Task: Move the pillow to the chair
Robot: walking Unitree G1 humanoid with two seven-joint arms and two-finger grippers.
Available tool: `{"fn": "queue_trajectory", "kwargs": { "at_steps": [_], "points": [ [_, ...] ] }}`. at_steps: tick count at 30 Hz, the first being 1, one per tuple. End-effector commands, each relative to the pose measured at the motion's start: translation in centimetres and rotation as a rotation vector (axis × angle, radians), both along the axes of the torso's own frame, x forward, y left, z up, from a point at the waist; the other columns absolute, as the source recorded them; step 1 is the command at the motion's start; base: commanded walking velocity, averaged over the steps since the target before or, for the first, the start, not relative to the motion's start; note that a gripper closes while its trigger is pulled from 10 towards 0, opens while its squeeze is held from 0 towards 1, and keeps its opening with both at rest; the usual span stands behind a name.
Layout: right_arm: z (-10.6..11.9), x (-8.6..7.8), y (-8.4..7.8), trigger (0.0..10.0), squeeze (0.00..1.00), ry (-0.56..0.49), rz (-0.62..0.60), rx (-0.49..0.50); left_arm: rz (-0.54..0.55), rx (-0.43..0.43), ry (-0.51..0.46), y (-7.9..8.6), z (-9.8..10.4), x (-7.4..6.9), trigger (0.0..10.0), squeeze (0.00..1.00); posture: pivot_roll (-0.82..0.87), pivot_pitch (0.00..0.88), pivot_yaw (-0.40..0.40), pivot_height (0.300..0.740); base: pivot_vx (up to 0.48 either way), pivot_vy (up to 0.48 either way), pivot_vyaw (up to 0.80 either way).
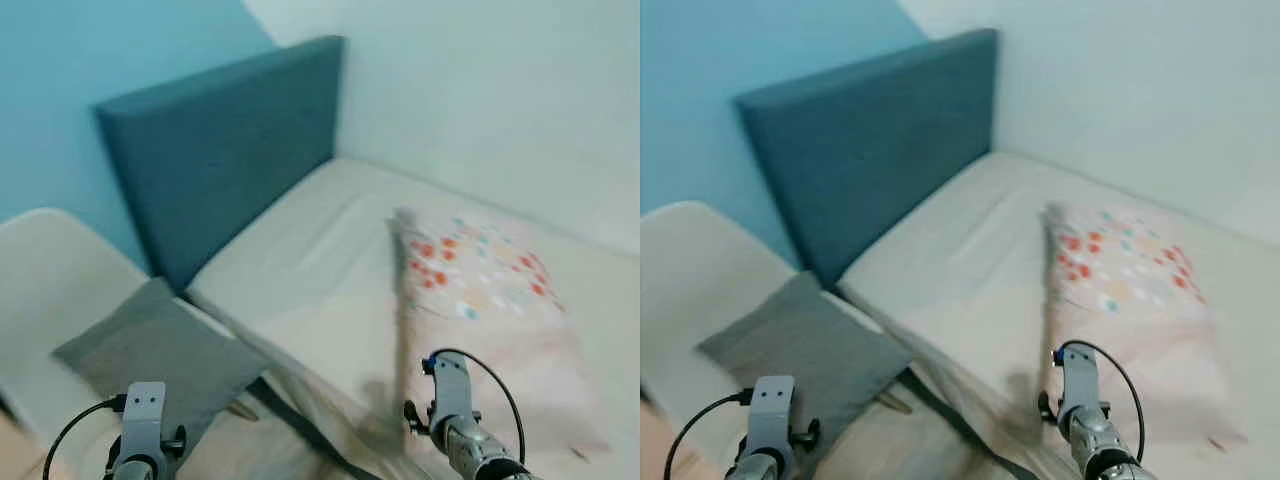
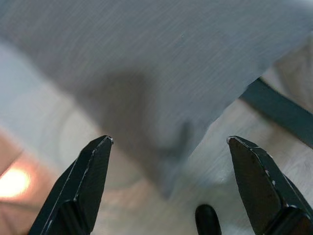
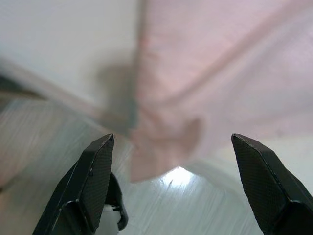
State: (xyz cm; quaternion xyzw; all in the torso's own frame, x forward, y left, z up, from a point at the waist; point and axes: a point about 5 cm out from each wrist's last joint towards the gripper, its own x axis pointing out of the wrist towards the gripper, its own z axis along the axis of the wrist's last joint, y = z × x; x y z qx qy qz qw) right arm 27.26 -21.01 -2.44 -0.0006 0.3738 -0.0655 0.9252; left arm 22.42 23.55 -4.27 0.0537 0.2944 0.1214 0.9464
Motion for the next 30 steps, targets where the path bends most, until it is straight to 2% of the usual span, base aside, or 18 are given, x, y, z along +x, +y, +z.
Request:
{"fn": "queue_trajectory", "kwargs": {
  "at_steps": [1,7,13,16,20,30],
  "points": [
    [0.3,0.4,0.3,10.0,0.0,-0.023,-0.014,0.027,0.002,0.009,0.022,0.3,-0.3,-0.4,10.0,0.0,-0.08,0.046,-0.012,0.74,0.0,0.0,-0.79],
    [1.1,1.3,0.3,10.0,0.0,-0.063,-0.023,0.043,-0.004,0.009,0.03,0.1,-0.5,-0.7,10.0,0.0,-0.08,0.047,-0.012,0.74,0.0,0.0,-0.79],
    [1.6,1.9,0.6,10.0,0.0,-0.086,-0.006,0.059,-0.016,0.008,0.031,0.1,-0.5,-0.7,10.0,0.0,-0.08,0.045,-0.013,0.74,0.0,-0.377,-0.79],
    [1.8,2.2,1.4,10.0,0.0,-0.105,0.044,0.066,-0.019,0.006,0.028,0.0,-0.4,-0.5,10.0,0.0,-0.09,0.042,-0.014,0.74,0.0,-0.48,-0.79],
    [2.0,2.6,2.2,10.0,0.0,-0.128,0.079,0.081,-0.022,0.004,0.025,-0.2,-0.3,-0.3,10.0,0.0,-0.09,0.035,-0.015,0.74,0.0,-0.48,0.0],
    [2.6,3.1,2.4,10.0,0.0,-0.157,0.091,0.085,-0.021,0.007,0.025,-0.1,-0.3,-0.3,10.0,0.0,-0.09,0.029,-0.014,0.74,0.0,-0.446,0.0]
  ]
}}
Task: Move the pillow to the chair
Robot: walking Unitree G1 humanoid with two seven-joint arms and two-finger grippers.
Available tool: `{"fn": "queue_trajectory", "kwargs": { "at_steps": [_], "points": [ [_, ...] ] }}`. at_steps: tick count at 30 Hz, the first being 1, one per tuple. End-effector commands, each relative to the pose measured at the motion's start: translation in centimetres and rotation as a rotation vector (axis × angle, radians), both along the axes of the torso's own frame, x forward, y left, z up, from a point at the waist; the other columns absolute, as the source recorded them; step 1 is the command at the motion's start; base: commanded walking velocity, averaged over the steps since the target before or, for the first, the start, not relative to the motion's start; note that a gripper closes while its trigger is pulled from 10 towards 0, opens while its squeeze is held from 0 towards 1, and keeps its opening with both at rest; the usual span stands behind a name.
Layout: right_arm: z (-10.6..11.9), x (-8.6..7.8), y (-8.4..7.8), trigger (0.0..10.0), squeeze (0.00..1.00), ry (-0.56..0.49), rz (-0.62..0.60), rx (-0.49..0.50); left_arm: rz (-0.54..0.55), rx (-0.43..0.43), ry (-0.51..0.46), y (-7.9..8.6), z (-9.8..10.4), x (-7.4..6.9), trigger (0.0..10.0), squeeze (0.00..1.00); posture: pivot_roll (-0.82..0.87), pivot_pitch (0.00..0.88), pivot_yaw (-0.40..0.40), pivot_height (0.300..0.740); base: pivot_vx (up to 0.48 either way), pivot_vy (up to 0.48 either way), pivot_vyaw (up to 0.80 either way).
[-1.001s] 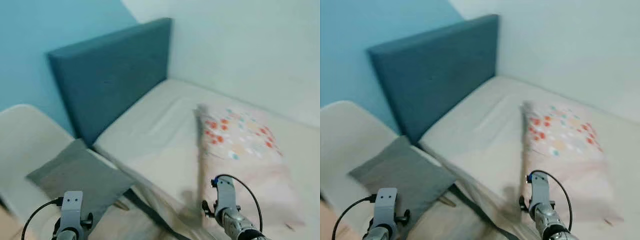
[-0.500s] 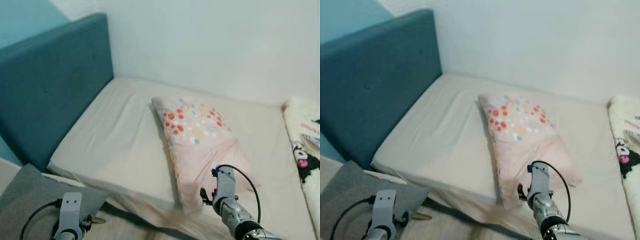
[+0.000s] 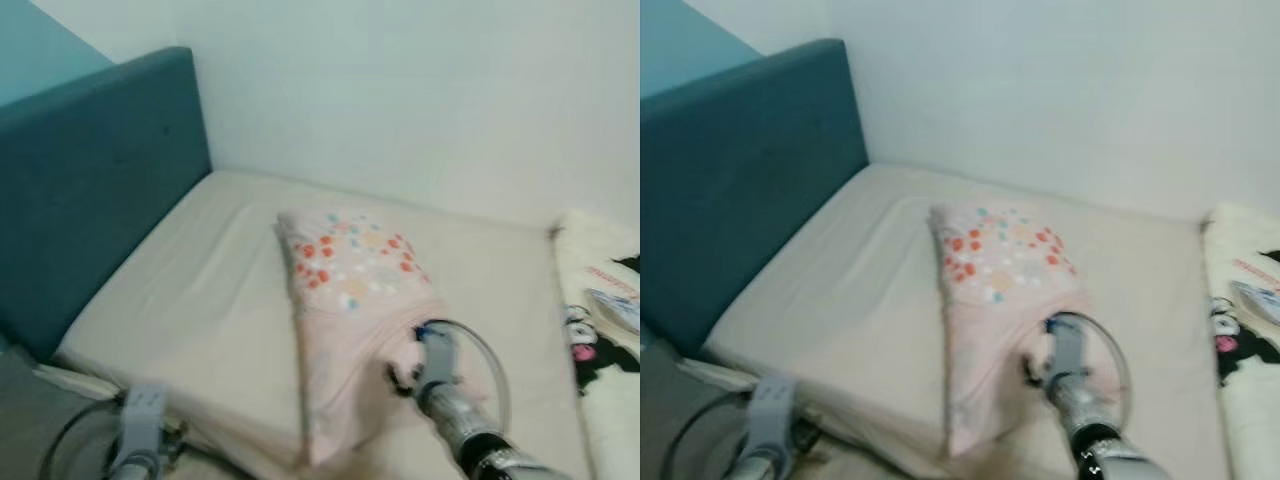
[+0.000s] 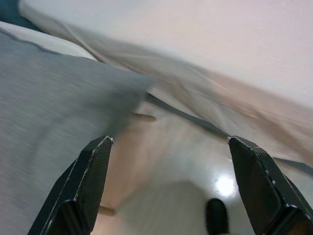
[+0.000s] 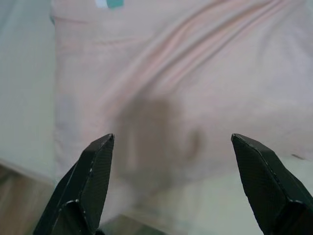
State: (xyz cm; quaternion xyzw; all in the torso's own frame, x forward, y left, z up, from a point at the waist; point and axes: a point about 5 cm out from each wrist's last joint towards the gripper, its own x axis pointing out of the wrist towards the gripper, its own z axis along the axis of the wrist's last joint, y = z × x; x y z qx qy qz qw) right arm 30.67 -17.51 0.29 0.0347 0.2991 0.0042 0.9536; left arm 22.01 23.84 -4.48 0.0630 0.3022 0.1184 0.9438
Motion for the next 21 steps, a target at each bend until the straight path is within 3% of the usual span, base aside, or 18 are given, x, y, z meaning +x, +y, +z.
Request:
{"fn": "queue_trajectory", "kwargs": {
  "at_steps": [1,15,19,21],
  "points": [
    [-0.06,-0.2,-1.05,10.0,0.0,0.004,-0.017,-0.019,-0.002,-0.011,0.0,-0.38,0.0,0.21,10.0,0.0,-0.09,0.03,-0.014,0.74,0.0,0.0,0.0],
    [0.05,-0.05,-0.72,10.0,0.0,0.003,0.007,-0.014,0.003,-0.01,-0.018,-0.47,0.3,0.68,10.0,0.0,-0.09,0.042,-0.01,0.74,0.0,0.0,-0.74],
    [0.38,0.23,-0.6,10.0,0.0,-0.023,0.0,0.031,0.013,0.005,-0.021,-0.26,0.38,0.7,10.0,0.0,-0.09,0.047,-0.012,0.74,0.0,0.0,-0.78],
    [0.87,0.64,-0.14,10.0,0.0,-0.058,0.029,0.084,0.029,0.023,-0.015,0.04,0.38,0.59,10.0,0.0,-0.09,0.049,-0.013,0.74,0.0,0.0,0.0]
  ]
}}
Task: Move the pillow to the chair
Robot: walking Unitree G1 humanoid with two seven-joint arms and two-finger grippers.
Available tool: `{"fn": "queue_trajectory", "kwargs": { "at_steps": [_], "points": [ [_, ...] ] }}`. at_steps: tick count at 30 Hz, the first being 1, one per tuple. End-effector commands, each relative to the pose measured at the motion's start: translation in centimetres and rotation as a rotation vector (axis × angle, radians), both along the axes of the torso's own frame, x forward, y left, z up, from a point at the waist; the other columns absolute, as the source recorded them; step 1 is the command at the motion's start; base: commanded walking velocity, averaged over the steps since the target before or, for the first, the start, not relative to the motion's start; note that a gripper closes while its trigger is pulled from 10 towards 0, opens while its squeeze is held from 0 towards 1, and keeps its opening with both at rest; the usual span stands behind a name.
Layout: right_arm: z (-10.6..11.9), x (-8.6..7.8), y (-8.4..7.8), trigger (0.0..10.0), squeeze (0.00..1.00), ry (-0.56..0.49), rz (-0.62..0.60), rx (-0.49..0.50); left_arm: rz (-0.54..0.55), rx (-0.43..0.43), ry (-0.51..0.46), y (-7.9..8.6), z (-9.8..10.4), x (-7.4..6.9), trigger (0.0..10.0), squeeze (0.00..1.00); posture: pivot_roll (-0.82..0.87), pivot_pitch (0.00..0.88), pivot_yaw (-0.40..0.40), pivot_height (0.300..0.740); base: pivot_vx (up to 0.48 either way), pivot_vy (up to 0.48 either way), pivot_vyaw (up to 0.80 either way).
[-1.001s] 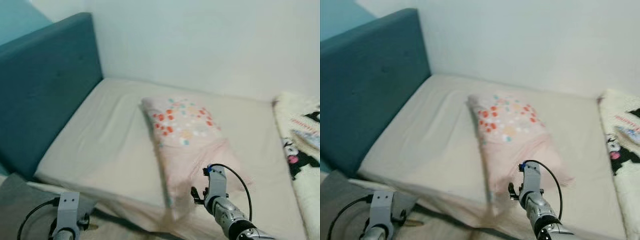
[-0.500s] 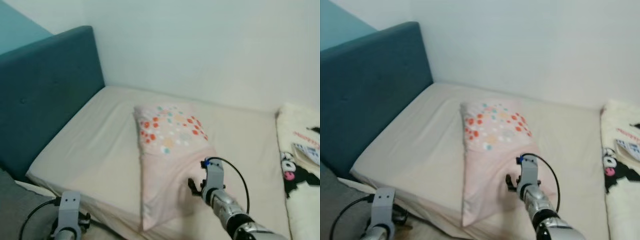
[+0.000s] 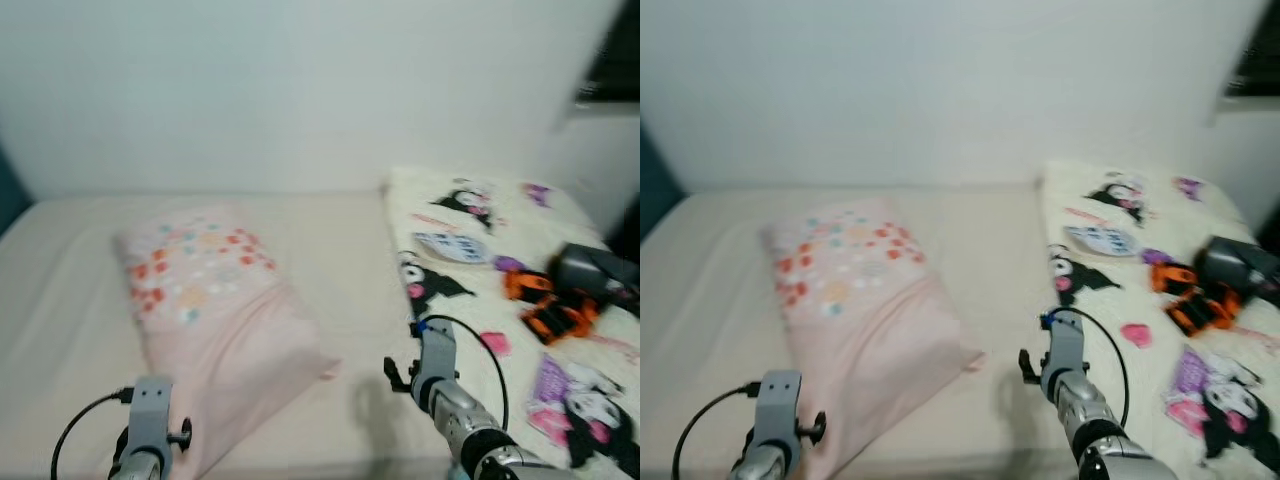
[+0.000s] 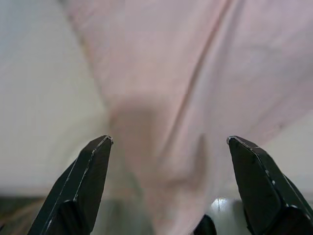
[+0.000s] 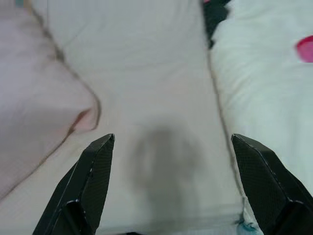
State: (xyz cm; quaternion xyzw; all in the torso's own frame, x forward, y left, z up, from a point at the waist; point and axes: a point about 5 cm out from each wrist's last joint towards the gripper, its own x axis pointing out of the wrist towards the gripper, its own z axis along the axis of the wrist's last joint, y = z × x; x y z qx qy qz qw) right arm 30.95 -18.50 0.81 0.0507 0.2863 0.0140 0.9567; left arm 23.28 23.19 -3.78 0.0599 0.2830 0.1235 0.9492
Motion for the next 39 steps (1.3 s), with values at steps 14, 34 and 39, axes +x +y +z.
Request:
{"fn": "queue_trajectory", "kwargs": {
  "at_steps": [14,34,39],
  "points": [
    [1.0,0.8,3.1,10.0,0.0,-0.07,0.219,0.065,0.05,0.054,0.046,1.0,-0.5,-1.0,10.0,0.0,-0.09,0.051,-0.019,0.74,0.0,0.0,0.69],
    [0.8,0.6,3.4,10.0,0.0,-0.064,0.256,0.064,0.047,0.05,0.035,0.9,-0.2,-0.6,10.0,0.0,-0.09,0.053,-0.01,0.74,0.0,0.0,0.8],
    [0.9,0.7,3.1,10.0,0.0,-0.065,0.225,0.068,0.076,-0.008,0.097,0.5,-0.8,-0.7,10.0,0.0,-0.09,0.052,-0.008,0.74,-0.288,0.0,0.8]
  ]
}}
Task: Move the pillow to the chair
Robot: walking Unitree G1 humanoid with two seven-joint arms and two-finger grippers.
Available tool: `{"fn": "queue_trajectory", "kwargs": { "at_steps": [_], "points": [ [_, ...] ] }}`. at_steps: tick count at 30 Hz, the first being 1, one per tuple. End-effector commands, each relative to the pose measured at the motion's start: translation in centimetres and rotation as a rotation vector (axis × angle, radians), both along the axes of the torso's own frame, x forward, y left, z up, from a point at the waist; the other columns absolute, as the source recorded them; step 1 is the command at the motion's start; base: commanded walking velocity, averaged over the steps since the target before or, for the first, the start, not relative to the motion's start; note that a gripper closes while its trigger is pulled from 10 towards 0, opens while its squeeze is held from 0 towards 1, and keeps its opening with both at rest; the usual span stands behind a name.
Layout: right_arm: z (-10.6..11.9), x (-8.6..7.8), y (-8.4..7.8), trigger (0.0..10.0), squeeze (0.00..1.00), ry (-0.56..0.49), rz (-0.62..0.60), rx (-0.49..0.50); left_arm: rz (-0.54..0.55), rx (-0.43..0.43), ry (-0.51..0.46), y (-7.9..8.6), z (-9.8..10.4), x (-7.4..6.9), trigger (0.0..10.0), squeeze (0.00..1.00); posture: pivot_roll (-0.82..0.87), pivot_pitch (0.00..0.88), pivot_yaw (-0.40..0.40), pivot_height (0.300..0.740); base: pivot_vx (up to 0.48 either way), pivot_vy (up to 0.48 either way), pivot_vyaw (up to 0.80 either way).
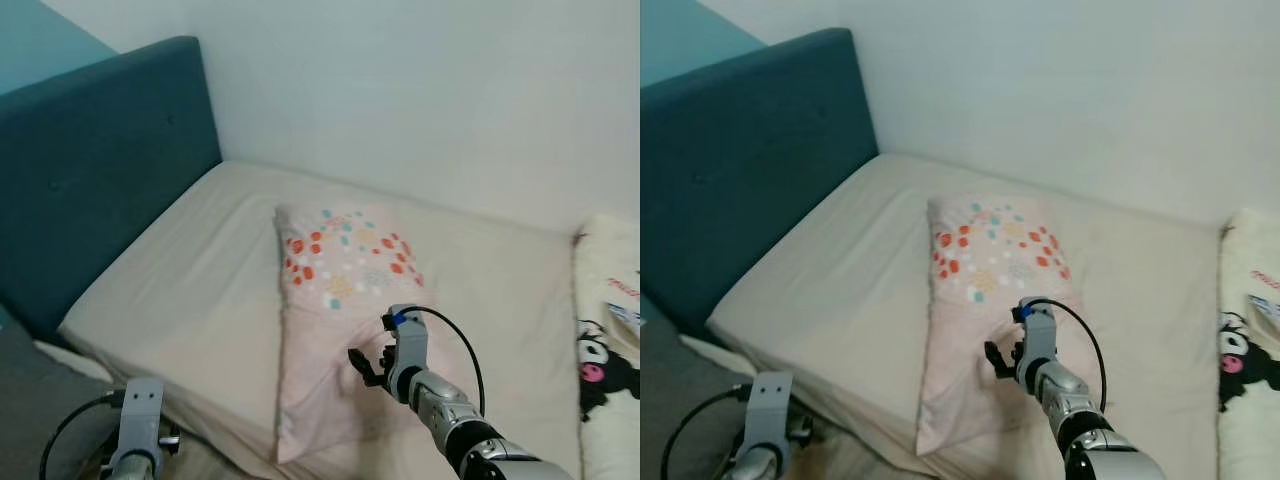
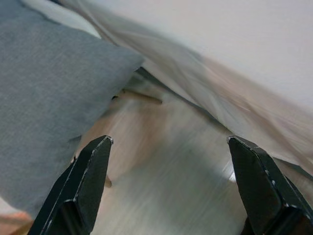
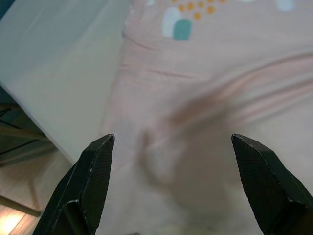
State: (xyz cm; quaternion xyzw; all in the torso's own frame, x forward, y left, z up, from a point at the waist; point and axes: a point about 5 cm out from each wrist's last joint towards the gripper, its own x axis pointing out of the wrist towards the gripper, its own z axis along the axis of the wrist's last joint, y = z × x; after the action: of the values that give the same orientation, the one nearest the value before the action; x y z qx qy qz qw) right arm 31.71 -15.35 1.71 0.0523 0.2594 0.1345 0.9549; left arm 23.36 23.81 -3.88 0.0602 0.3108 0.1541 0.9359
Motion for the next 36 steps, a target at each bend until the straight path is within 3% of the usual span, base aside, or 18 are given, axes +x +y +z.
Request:
{"fn": "queue_trajectory", "kwargs": {
  "at_steps": [1,18,36],
  "points": [
    [-0.1,0.0,-0.4,10.0,0.0,-0.001,-0.033,-0.012,-0.002,-0.009,0.026,-0.2,-0.5,-0.6,10.0,0.0,-0.09,0.052,-0.008,0.74,-0.48,0.0,0.8],
    [-0.2,-0.4,-5.6,10.0,0.0,0.086,-0.389,-0.18,-0.064,0.001,0.002,-0.5,-0.2,-0.3,10.0,0.0,-0.09,0.039,-0.008,0.725,-0.056,0.0,0.09],
    [0.2,-0.1,-6.1,10.0,0.0,0.076,-0.46,-0.101,-0.17,-0.027,-0.088,-2.2,1.2,2.0,10.0,0.0,-0.09,0.042,-0.005,0.65,0.0,0.0,0.0]
  ]
}}
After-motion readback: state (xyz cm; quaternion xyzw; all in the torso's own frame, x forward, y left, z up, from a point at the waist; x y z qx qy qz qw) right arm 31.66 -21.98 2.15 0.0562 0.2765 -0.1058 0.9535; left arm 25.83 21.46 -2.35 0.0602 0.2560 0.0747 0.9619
